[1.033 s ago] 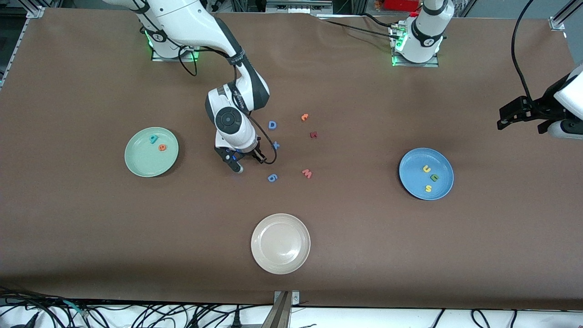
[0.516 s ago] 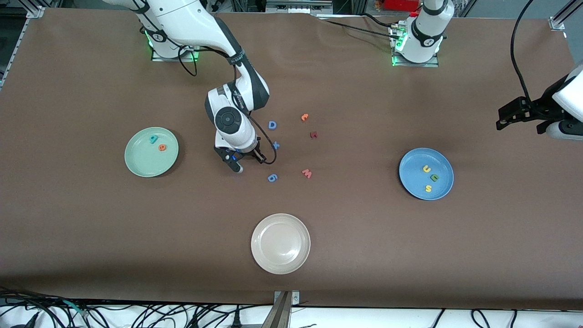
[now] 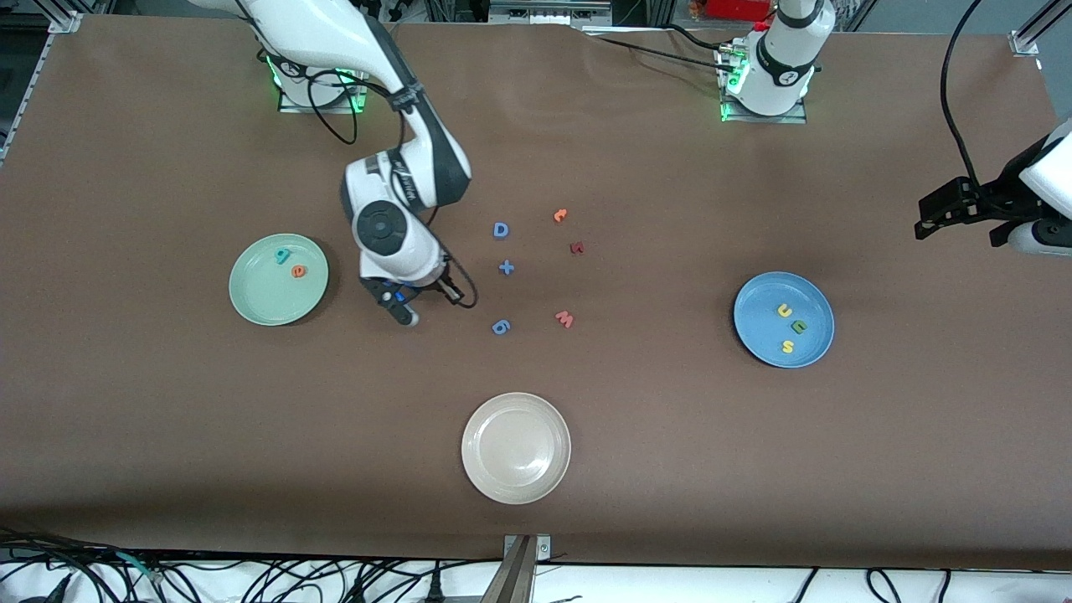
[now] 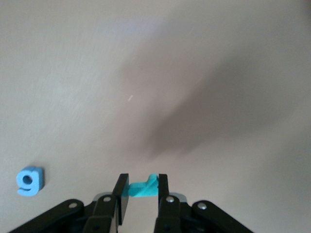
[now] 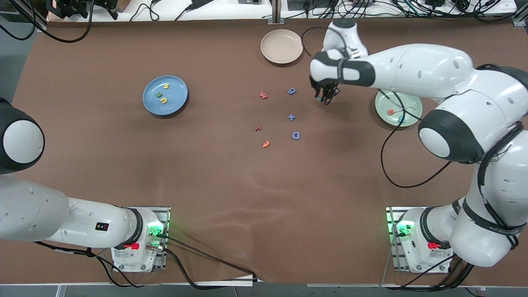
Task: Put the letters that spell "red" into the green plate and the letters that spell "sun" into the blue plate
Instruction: 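Carry the teal t to the green plate and open the right gripper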
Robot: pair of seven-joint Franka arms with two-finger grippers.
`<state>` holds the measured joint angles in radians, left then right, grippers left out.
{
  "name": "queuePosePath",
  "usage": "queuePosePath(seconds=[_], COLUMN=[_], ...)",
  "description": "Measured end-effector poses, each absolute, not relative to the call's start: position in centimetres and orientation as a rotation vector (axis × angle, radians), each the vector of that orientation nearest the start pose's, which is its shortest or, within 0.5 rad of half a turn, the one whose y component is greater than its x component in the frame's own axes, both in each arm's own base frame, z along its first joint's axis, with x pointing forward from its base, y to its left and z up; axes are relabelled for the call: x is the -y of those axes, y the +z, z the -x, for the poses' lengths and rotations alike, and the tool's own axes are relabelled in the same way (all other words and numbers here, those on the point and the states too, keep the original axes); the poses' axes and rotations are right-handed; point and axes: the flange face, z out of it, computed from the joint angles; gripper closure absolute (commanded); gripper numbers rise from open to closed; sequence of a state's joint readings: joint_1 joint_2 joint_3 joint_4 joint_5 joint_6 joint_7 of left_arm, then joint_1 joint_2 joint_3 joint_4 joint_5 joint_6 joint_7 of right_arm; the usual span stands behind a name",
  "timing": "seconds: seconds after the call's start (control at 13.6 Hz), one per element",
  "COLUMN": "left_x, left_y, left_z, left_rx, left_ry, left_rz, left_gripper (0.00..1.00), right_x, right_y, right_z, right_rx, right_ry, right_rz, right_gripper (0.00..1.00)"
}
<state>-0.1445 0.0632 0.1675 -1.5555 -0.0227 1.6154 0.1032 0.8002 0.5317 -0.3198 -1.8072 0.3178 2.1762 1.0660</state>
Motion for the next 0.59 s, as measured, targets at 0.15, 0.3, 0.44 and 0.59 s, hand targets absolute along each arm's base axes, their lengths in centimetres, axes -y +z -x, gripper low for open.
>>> queuePosePath(seconds=[0.15, 0.3, 0.44, 0.59], left_x=[-0.8, -0.9, -1.0, -1.0], left_y=[60.1, 60.1, 60.1, 60.1], left_z=[-57.7, -57.7, -57.7, -57.7], left_rx=[-0.125, -0.121, -0.119, -0.119], left_ry=[0.002, 0.001, 0.001, 0.0], left_rz=[3.151, 3.151, 3.151, 3.151], left_gripper=[0.0, 0.0, 0.0, 0.0], right_x=[-27.1, -21.4, -15.3, -9.4], right_y=[28.5, 31.1, 32.2, 32.1], right_z=[-56.6, -57.7, -58.7, -59.2], right_rx=[-1.1, -1.036, -0.969, -0.882], right_ry=[0.308, 0.388, 0.429, 0.446], right_rz=[2.977, 3.01, 3.032, 3.056], right_gripper=[0.91, 0.91, 0.91, 0.9])
